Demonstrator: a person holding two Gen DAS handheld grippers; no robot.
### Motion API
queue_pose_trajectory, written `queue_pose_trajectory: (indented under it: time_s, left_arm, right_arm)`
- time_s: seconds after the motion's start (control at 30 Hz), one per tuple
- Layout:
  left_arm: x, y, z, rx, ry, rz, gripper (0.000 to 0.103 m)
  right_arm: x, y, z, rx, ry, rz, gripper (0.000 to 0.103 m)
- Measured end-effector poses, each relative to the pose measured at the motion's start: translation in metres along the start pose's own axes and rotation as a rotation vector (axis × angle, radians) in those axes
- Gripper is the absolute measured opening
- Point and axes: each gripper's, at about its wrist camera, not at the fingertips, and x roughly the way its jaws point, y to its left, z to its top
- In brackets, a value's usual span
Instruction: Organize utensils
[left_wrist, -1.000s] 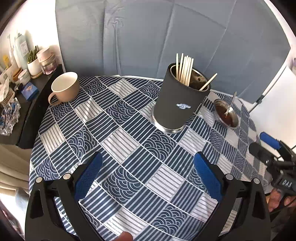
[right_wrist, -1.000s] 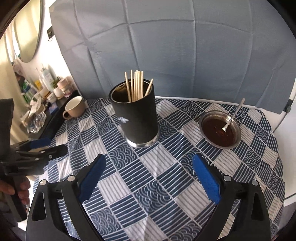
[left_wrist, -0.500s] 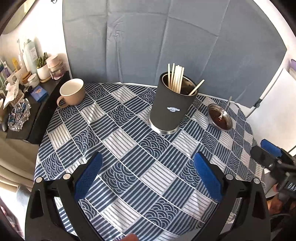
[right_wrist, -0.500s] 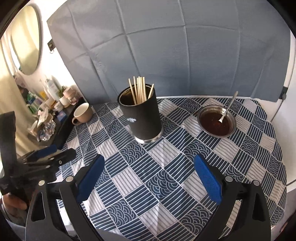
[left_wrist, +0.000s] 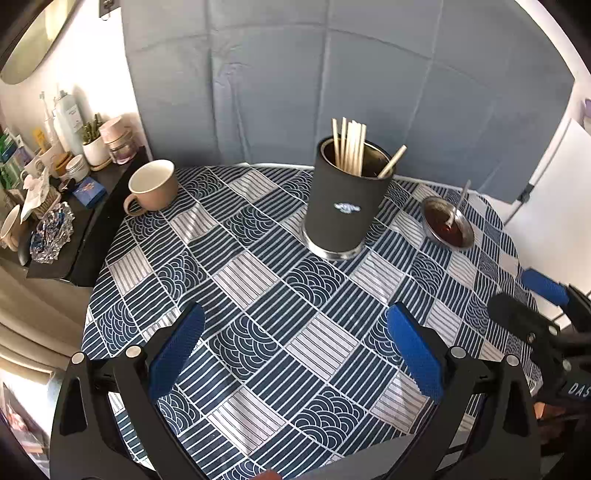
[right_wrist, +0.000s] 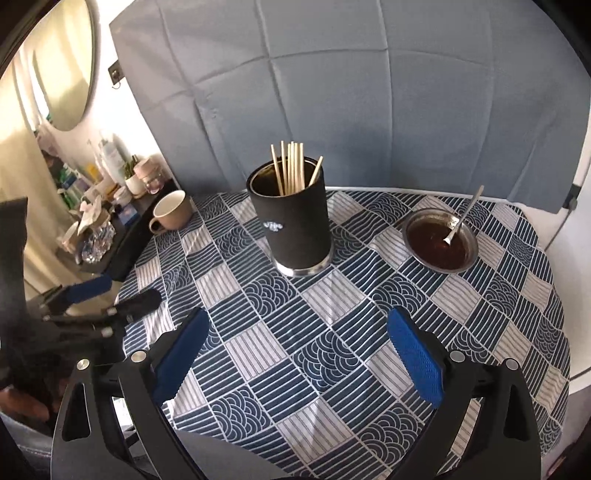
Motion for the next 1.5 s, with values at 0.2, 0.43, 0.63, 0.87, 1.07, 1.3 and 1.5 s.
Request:
queue_pose_trajectory:
  time_s: [0.2, 0.43, 0.63, 0.87, 1.07, 1.3, 1.5]
  left_arm:
    - [-0.001, 0.001, -0.002, -0.001, 0.002, -0.021, 0.097]
    - [-0.001, 0.001, -0.004, -0.015, 0.011, -0.036, 0.097]
    - [-0.001, 0.007, -0.007, -0.044, 0.024, -0.039, 0.097]
    - [0.002, 0.018, -0.012, -0.094, 0.046, -0.042, 0.097]
    - [-0.001, 0.016, -0.013, -0.086, 0.039, -0.035, 0.097]
    - [-0.003, 0.015, -0.013, -0.067, 0.034, -0.031, 0.097]
    - [-0.001, 0.014, -0.013, -0.059, 0.043, -0.032, 0.097]
  right_arm:
    - [0.003, -0.002, -0.001, 0.015, 0.011, 0.009, 0.093]
    - [0.003, -0.002, -0.002, 0.015, 0.017, 0.007, 0.093]
    - [0.004, -0.002, -0.004, 0.015, 0.023, 0.009, 0.093]
    - [0.003, -0.001, -0.007, 0.012, 0.028, 0.005, 0.093]
    - [0.003, 0.002, -0.006, 0.004, 0.032, -0.001, 0.093]
    - [0.003, 0.002, -0.006, 0.002, 0.032, -0.003, 0.093]
    - [0.002, 0.001, -0.007, 0.007, 0.029, -0.002, 0.093]
